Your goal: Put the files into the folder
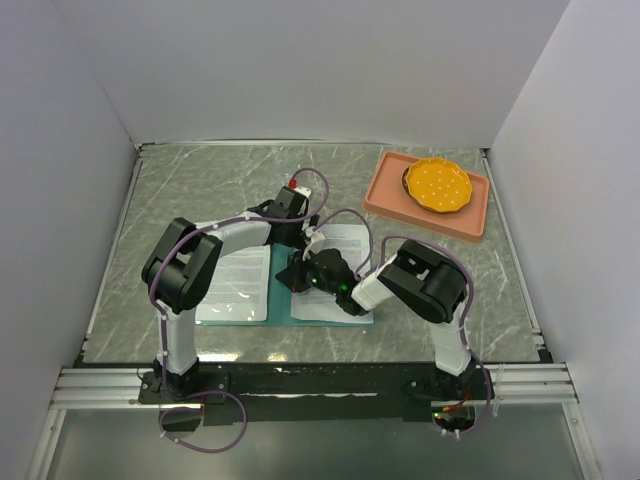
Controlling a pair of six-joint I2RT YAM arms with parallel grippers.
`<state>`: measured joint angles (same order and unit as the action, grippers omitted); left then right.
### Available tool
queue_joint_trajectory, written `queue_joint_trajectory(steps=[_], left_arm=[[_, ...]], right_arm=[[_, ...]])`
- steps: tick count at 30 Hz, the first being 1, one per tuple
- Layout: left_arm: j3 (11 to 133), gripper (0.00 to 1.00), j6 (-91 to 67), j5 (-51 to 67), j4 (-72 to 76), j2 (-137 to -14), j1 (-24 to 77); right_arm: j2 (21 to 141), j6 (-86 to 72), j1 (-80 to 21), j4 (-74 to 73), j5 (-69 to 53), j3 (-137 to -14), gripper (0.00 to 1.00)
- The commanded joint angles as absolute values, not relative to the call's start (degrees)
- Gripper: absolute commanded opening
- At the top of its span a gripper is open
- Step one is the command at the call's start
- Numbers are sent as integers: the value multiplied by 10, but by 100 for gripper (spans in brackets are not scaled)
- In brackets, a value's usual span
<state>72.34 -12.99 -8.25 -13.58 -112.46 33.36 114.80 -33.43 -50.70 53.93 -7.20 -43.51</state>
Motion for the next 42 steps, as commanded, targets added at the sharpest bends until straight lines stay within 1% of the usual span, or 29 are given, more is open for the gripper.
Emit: queue_joint_trajectory(steps=[1, 8, 16, 30, 42], left_arm=[[686, 98, -118, -94, -199, -1163, 337], [679, 98, -116, -90, -196, -1158, 337], [679, 99, -117, -86, -196, -1159, 335], [681, 99, -117, -82, -198, -1161, 330], [687, 99, -118, -76, -202, -1167, 323]], right_arm=[[1193, -344, -494, 457, -74, -404, 0], [1202, -354, -482, 462, -79, -398, 0], [1199, -325, -481, 412, -89, -415, 0], [1197, -332, -485, 382, -64, -399, 0], [1209, -339, -496, 396, -66, -379, 0]])
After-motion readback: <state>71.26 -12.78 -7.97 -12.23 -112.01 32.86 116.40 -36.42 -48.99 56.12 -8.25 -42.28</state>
